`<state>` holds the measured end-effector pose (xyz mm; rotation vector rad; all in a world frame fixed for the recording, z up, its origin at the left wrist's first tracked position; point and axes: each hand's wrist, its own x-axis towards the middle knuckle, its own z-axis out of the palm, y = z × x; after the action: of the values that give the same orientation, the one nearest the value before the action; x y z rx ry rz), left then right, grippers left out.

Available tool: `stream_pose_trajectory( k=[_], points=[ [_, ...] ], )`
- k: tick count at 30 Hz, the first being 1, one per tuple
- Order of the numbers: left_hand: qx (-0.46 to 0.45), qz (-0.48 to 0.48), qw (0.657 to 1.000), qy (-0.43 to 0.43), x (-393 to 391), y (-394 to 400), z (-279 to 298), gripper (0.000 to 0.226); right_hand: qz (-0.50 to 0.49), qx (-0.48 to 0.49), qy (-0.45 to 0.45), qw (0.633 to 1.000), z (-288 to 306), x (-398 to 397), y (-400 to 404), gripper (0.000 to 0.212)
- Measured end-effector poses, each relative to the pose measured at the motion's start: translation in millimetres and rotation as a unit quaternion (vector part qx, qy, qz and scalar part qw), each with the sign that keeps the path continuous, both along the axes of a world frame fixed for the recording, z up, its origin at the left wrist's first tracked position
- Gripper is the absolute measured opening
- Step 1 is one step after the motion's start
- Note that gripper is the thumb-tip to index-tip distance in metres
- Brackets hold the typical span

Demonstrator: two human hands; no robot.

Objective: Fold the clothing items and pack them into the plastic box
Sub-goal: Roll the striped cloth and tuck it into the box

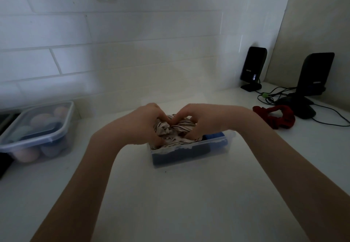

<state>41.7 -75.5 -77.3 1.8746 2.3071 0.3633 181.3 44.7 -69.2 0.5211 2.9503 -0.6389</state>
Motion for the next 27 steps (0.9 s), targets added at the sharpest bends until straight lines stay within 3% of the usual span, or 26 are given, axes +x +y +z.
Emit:
stream_pose_trajectory(
  k=[9,14,20,27],
  points=[
    [-0.017,0.017,0.996,0.086,12,-2,-8,0.038,-0.031,0.063,0.002,0.998,-1,6,10,0.045],
    [-0.084,0.058,0.987,0.126,9,-2,-10,0.034,-0.021,0.092,-0.032,0.995,1,3,5,0.05],
    [-0.11,0.005,0.972,0.205,13,4,-7,0.035,-0.028,0.067,-0.088,0.993,-7,-1,7,0.052],
    [-0.131,0.016,0.972,0.196,17,10,-8,0.028,-0.054,0.065,-0.101,0.991,-13,0,9,0.05]
  ],
)
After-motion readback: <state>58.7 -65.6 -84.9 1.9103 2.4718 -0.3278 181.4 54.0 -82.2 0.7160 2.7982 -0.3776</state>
